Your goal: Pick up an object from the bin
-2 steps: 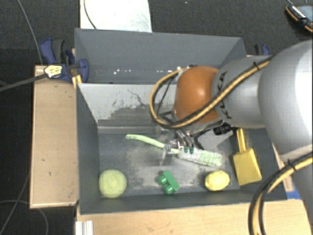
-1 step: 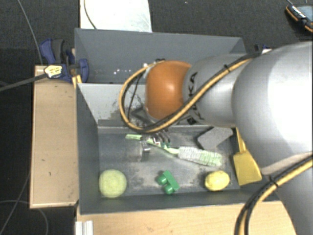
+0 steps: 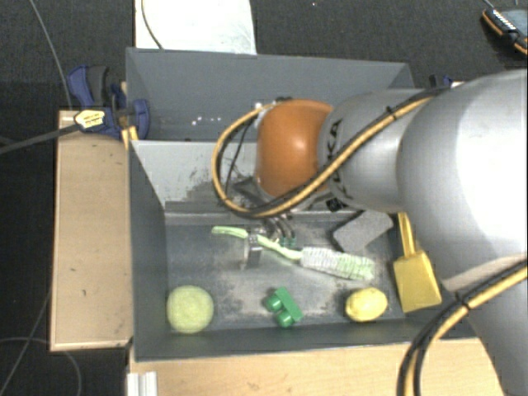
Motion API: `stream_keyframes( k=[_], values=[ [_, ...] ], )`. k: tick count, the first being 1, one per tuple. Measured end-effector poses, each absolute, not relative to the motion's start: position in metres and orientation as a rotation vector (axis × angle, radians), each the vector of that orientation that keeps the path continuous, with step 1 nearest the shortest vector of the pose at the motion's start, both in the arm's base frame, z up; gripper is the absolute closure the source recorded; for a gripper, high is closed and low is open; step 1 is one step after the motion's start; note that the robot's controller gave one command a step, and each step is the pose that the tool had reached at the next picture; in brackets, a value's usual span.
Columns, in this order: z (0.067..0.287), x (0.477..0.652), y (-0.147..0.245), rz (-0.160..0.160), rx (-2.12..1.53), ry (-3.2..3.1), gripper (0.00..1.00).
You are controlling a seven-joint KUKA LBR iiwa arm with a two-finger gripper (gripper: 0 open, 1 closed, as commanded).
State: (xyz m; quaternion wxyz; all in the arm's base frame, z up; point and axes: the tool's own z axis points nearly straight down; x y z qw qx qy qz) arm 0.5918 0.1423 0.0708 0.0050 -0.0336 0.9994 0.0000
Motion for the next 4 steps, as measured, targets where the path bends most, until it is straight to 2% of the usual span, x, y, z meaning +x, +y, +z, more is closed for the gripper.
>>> stream_keyframes(
  k=[1, 2, 3, 4],
  values=[
    [0.071, 0.586, 0.053, 0.01, -0.038, 3.126, 0.0],
    [0.07, 0.576, 0.06, 0.008, 0.083, 3.135, 1.0],
    [0.07, 0.576, 0.06, 0.008, 0.084, 3.134, 1.0],
    [0.08, 0.575, 0.06, 0.009, 0.086, 3.135, 1.0]
  ],
)
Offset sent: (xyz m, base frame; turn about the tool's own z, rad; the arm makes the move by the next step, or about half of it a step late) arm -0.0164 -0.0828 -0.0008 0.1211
